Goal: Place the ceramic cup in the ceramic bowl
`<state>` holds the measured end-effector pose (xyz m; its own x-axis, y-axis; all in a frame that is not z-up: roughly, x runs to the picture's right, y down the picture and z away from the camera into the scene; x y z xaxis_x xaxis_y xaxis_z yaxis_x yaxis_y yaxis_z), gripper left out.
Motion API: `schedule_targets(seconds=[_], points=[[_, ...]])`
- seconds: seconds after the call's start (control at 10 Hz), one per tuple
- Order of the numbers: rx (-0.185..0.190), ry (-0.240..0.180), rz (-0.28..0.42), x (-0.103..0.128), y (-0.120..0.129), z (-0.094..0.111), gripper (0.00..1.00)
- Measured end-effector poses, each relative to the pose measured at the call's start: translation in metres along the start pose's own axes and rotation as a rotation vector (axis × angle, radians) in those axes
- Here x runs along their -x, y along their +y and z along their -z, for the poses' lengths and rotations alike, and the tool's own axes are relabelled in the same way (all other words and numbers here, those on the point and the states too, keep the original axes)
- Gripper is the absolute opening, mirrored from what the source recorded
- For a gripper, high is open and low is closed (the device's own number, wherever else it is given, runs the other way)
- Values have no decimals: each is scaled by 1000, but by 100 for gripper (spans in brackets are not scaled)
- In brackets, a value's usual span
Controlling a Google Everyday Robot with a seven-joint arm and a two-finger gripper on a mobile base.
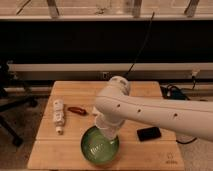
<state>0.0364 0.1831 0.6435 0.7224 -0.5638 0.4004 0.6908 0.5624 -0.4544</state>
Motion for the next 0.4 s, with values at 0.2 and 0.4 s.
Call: schedule_targets(seconds=[0.2, 0.4], points=[[1, 2, 7, 2, -2, -4, 0], [2, 2, 16, 4, -4, -8, 0]])
